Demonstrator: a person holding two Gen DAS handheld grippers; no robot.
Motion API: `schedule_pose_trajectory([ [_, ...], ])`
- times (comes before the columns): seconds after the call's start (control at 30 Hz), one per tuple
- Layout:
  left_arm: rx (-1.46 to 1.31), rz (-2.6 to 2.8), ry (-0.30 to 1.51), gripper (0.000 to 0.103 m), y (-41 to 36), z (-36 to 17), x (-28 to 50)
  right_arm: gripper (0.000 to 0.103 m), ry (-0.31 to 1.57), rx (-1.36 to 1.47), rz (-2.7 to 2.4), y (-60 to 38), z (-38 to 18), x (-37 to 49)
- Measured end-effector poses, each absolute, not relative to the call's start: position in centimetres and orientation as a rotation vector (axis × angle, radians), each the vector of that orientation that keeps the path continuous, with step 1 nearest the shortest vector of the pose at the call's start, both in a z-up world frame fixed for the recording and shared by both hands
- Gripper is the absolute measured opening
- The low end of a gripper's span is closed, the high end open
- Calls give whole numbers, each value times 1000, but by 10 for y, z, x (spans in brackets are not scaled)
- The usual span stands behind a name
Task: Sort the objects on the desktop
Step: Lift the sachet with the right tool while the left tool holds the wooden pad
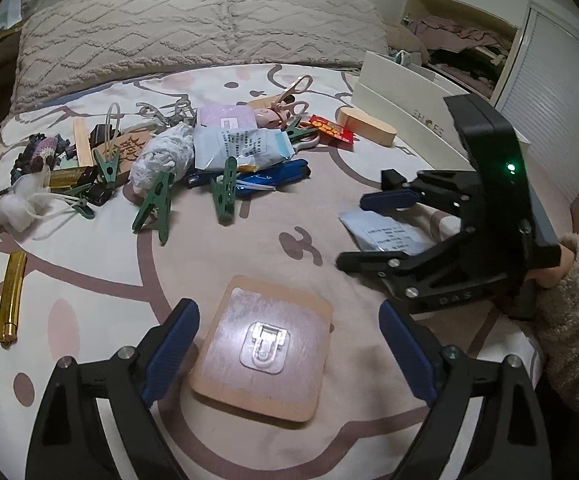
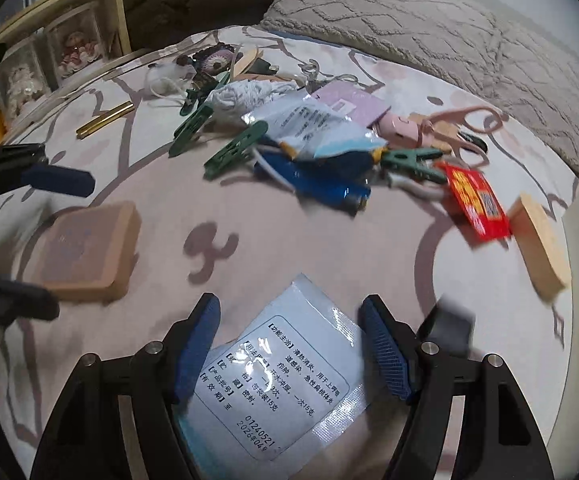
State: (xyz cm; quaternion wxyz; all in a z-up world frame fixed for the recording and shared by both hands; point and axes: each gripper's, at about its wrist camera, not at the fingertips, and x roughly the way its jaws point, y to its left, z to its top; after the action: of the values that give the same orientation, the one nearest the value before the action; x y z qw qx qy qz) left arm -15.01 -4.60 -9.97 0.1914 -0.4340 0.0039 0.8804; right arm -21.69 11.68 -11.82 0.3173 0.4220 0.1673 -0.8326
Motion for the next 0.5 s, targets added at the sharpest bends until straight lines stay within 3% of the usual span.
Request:
schedule_pose_trajectory([
  [0.23,-1230,2450,28,92,-47,-103,-144,74,414,1108,-2235,127,-118,-196],
  [0.5,-1271,2500,168,92,-41,-112,-135,90,377,1117,-2298,139,-119,-189],
])
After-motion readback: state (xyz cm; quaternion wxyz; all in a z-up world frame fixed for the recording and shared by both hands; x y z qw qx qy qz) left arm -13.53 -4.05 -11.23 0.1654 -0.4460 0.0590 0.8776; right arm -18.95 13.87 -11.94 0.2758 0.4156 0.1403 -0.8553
